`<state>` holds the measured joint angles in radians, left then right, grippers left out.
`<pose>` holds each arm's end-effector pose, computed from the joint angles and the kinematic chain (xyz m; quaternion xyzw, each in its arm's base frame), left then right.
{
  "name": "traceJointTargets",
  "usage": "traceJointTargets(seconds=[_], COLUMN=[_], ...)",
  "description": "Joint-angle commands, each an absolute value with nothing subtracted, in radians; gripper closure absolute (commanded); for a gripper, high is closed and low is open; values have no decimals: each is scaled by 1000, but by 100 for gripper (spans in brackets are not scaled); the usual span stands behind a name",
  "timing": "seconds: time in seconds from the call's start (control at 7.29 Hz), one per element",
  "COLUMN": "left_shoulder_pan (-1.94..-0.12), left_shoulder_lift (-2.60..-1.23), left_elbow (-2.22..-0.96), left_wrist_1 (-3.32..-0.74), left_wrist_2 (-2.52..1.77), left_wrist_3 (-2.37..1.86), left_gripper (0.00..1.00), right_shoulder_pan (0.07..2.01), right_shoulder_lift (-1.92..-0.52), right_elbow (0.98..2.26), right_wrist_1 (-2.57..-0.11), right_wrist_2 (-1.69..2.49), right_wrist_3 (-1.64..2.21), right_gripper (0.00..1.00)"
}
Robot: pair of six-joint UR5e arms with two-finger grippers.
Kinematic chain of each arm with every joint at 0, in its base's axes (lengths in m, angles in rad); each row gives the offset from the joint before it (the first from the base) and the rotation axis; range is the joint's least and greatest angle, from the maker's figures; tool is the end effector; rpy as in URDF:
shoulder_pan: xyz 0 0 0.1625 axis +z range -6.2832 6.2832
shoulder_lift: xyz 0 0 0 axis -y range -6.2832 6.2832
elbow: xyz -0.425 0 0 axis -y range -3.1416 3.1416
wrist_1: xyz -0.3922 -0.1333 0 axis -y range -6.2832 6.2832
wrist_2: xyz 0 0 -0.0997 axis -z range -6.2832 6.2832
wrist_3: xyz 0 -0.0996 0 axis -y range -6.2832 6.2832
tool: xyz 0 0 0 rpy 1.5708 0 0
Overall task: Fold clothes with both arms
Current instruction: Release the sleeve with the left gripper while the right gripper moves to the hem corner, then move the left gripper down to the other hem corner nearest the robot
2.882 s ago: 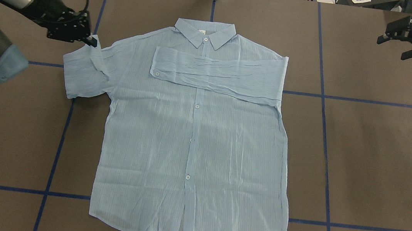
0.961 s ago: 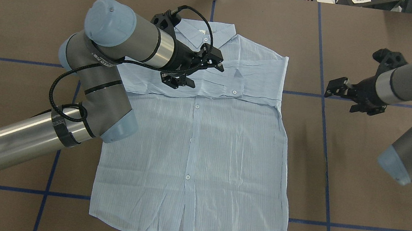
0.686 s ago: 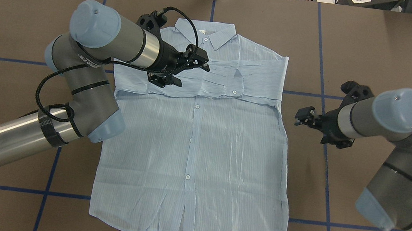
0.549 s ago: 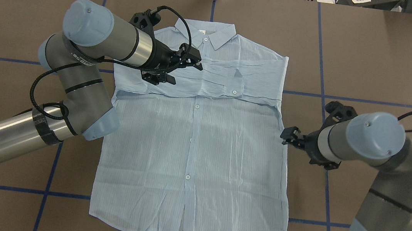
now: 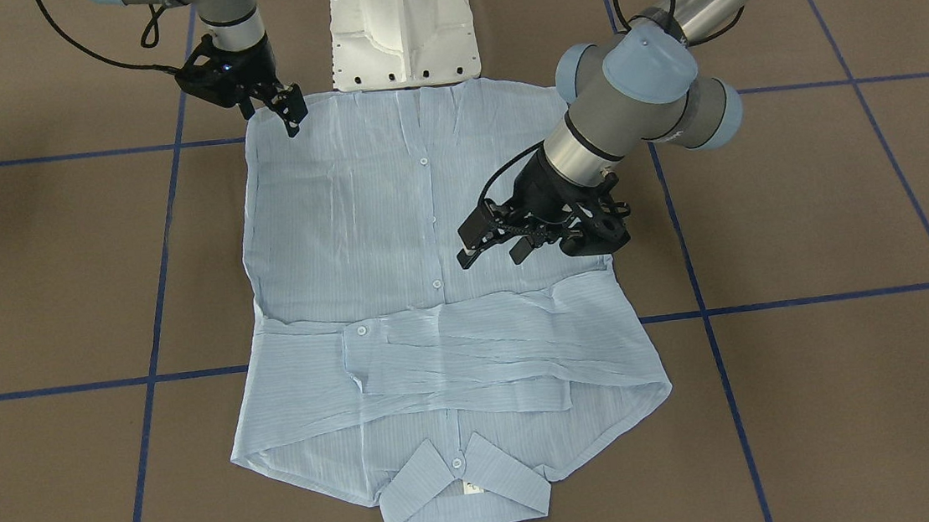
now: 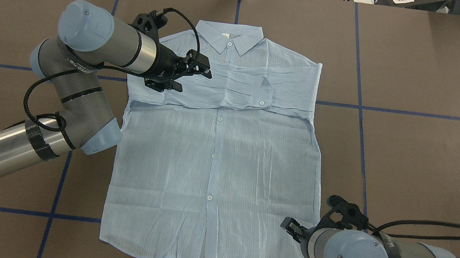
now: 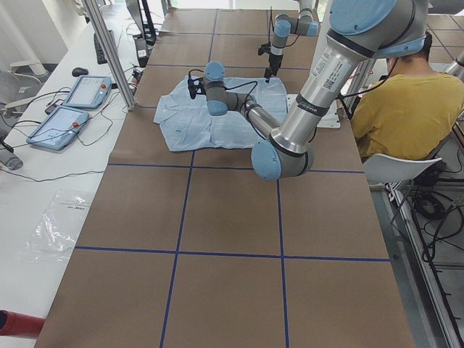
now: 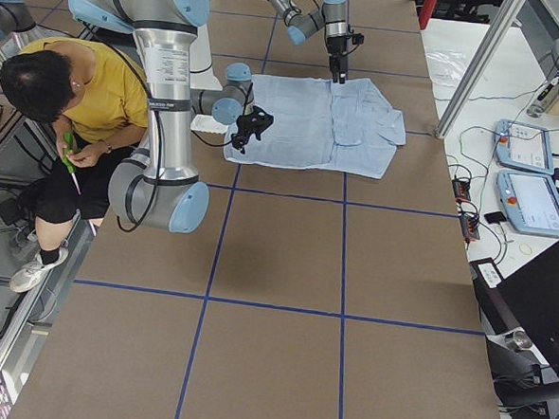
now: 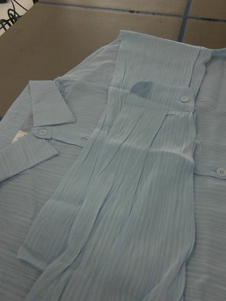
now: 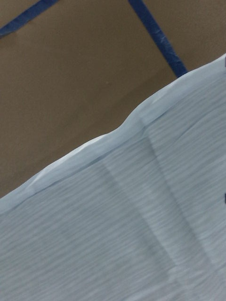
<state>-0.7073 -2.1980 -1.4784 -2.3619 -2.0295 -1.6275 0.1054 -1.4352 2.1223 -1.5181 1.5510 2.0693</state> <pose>0.4724 -0.5211 0.2316 0.0218 0.6252 -0.1563 0.7644 -0.4844 -0.1873 0.3412 -0.0615 -0.3563 0.2807 0.8891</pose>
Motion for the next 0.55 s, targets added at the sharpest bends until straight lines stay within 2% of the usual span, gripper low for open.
traceJointTargets(seconds=[0.0, 0.27, 0.41], left_shoulder_pan=[-706, -706, -706], left_shoulder_lift=[-2180, -2178, -2178], left_elbow=[-1480, -1479, -1479], left_wrist_1=[-2364, -2364, -2364], left_wrist_2=[-2028, -2028, -2028], left_wrist_3=[-1628, -1628, -1628], left_gripper=[6, 6, 6], right_shoulder_pan=[51, 37, 38], right_shoulder_lift=[-1443, -1447, -1448], right_elbow=[2120, 2117, 2115], right_wrist_1=[-1554, -1586, -1588], right_wrist_2=[1516, 1514, 1513], right_wrist_3=[2086, 2086, 2086], right_gripper=[9, 11, 16])
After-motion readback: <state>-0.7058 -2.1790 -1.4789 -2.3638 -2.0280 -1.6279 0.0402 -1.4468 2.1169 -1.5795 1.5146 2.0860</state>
